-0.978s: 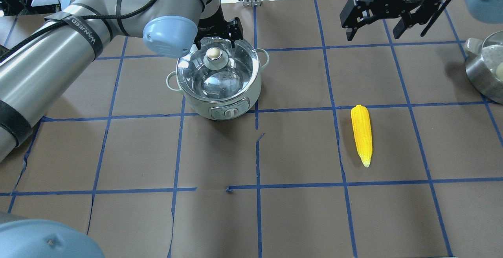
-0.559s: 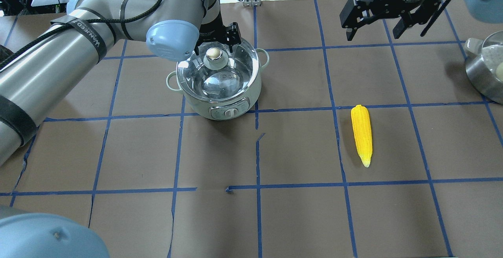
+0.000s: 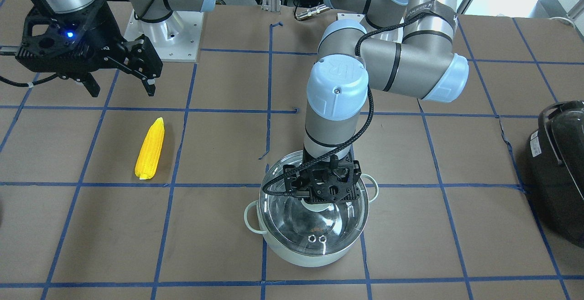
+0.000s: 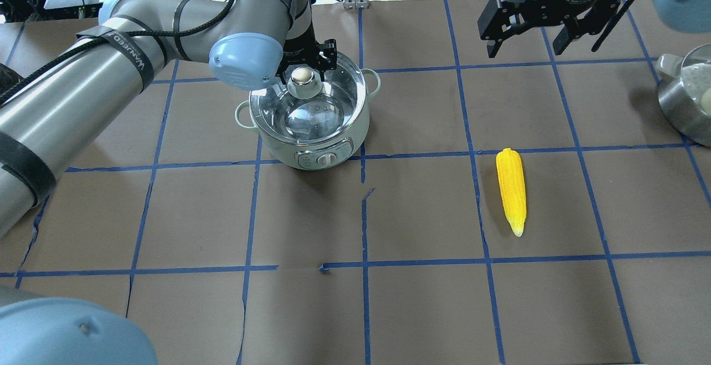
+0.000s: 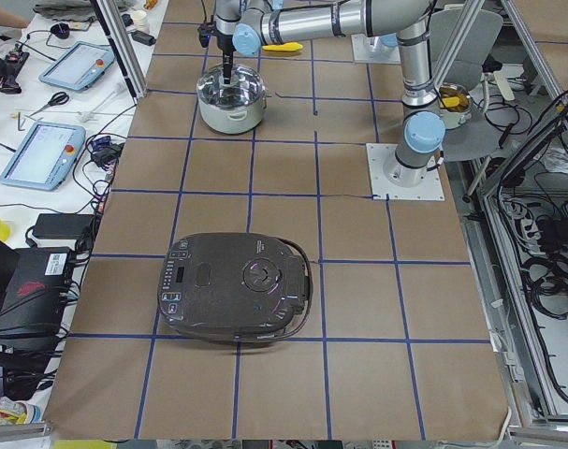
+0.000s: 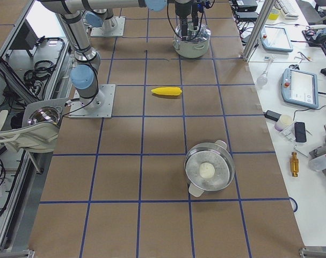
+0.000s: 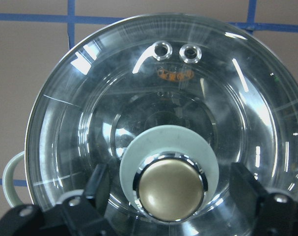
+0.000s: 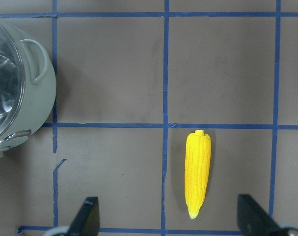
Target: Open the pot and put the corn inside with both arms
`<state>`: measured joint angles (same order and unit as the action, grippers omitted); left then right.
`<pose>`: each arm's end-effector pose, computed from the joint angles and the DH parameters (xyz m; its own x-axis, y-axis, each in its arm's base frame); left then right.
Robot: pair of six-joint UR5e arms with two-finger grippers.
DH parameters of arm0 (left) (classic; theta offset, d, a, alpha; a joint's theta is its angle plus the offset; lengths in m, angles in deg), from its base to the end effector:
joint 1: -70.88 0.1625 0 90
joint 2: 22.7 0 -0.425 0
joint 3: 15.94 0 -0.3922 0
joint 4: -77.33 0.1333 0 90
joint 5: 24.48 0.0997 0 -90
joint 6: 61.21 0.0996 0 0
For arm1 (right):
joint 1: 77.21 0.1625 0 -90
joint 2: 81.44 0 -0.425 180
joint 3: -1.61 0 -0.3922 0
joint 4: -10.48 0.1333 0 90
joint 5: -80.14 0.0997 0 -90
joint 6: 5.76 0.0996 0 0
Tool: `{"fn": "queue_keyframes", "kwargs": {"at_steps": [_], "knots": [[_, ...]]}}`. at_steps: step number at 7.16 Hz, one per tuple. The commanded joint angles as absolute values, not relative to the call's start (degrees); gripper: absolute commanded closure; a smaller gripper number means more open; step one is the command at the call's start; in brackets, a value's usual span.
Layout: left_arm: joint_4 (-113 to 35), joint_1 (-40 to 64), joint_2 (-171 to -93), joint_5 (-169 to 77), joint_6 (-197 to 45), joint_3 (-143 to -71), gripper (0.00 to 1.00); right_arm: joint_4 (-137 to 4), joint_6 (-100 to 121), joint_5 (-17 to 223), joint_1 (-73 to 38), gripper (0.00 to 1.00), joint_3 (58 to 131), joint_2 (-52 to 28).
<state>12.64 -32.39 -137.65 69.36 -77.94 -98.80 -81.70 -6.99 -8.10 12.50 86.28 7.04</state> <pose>-0.2758 -0.6177 0.3424 -0.9974 -0.0666 -0.0260 -0.0622 0.9876 -0.1441 0.1338 -0.5128 0.5248 -0.9994 -0.0195 -0.0283 -0.0164 0.9943 -0.1050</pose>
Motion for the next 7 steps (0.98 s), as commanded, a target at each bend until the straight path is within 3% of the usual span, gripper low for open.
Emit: {"fn": "queue_keyframes", "kwargs": {"at_steps": [1,3,7], "knots": [[12.6,-32.4,-137.7,69.3,-77.9,-98.8,0.46,-81.7,-7.2,-8.2,12.5,0.0,86.4,7.1],[12.6,-32.4,-137.3,69.3,-77.9,-98.8,0.59,-81.7,-7.1,-8.1,12.5,0.0,86.4,7.0],[8.5,-24.9,-133.1,66.8,-76.8,-96.6,0.62,-81.7,-7.2,-8.2,12.4,0.0,86.4,7.0]]}}
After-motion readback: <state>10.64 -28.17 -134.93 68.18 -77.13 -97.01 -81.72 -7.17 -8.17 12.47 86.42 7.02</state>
